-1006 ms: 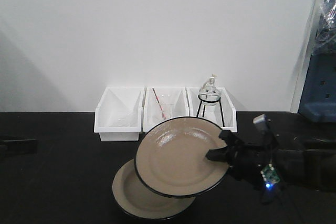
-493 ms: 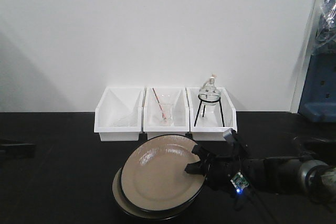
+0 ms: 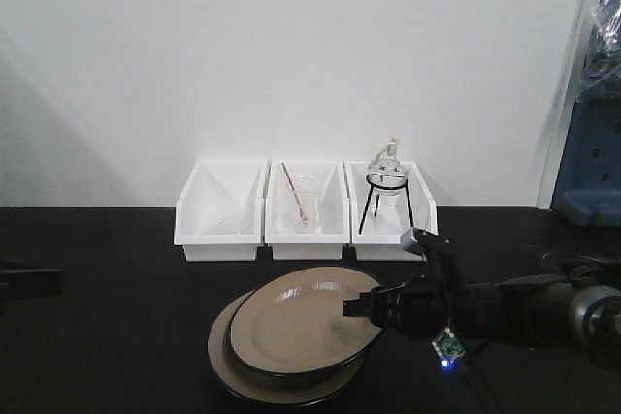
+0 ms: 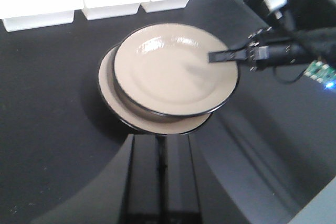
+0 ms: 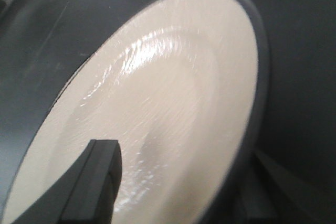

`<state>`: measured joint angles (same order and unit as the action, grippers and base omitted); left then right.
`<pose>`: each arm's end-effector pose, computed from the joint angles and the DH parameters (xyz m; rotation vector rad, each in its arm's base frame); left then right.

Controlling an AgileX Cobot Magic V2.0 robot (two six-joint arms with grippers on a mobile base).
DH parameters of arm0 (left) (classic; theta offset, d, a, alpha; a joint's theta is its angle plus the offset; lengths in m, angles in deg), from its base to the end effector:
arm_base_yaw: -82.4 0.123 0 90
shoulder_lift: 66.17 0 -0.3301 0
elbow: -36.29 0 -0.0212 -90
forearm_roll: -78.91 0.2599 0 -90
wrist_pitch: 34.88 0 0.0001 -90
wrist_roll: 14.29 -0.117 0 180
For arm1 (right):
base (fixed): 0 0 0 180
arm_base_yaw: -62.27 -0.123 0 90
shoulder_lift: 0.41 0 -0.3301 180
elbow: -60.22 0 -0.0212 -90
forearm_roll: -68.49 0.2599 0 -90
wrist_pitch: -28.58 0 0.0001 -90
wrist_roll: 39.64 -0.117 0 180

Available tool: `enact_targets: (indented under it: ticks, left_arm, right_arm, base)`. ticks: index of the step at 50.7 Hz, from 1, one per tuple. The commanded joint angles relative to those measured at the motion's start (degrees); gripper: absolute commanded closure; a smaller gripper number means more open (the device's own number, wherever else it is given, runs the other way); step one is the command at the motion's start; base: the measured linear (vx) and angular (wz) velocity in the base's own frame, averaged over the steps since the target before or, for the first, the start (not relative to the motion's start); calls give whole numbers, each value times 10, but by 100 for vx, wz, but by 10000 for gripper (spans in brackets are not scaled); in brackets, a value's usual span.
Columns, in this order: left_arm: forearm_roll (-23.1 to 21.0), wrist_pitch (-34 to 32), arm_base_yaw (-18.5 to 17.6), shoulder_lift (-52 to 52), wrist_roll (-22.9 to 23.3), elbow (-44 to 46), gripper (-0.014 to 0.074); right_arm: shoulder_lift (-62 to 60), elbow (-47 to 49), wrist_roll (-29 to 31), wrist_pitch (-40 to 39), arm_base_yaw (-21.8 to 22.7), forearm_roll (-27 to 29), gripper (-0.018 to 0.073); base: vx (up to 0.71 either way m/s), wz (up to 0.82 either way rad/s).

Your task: Arrange circular plates on left workspace

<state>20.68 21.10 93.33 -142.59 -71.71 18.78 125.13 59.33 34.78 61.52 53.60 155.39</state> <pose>0.2562 -0.0346 0.3918 0.4647 2.0748 -0.6274 0.4753 0.1368 0.1933 -0.2541 2.2291 0.8364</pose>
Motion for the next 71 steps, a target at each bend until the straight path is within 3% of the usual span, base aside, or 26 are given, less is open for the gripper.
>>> enact_targets:
  ticks: [1, 8, 14, 21, 26, 33, 40, 46, 57, 71]
  left_arm:
    - [-31, -14, 1, 15, 1, 15, 597]
    - [-28, -15, 1, 15, 1, 15, 597]
    - [-28, -15, 1, 15, 2, 15, 597]
    - [-25, -16, 1, 15, 2, 15, 597]
    - [-12, -17, 1, 15, 14, 15, 597]
    - [8, -43, 1, 29, 17, 1, 597]
    - [13, -120, 1, 94, 10, -76, 597]
    - [25, -144, -1, 158, -18, -162, 597]
    - [23, -190, -47, 298, -131, -305, 596]
    - [-15, -286, -62, 403, -134, -358, 596]
  right_arm:
    - [-59, 19, 52, 12, 20, -9, 95]
    - [-92, 19, 50, 10, 51, -66, 116]
    - [-127, 19, 13, 10, 83, -113, 181]
    - [-175, 19, -74, 16, 116, -190, 372]
    - [-219, 19, -135, 33, 138, -276, 577]
    - [-305, 5, -225, 62, 168, -382, 563]
    - [-432, -94, -227, -23, 167, -394, 564]
    - [-562, -210, -225, -128, 167, -388, 564]
    - [-798, -421, -214, -287, 166, -359, 564]
    - [-892, -541, -214, -323, 166, -341, 564]
  base:
    - [0, 0]
    - [0, 0]
    - [0, 0]
    - [0, 0]
    - [0, 0]
    - [0, 0]
    - [0, 0]
    - [0, 0]
    - [0, 0]
    - [0, 0]
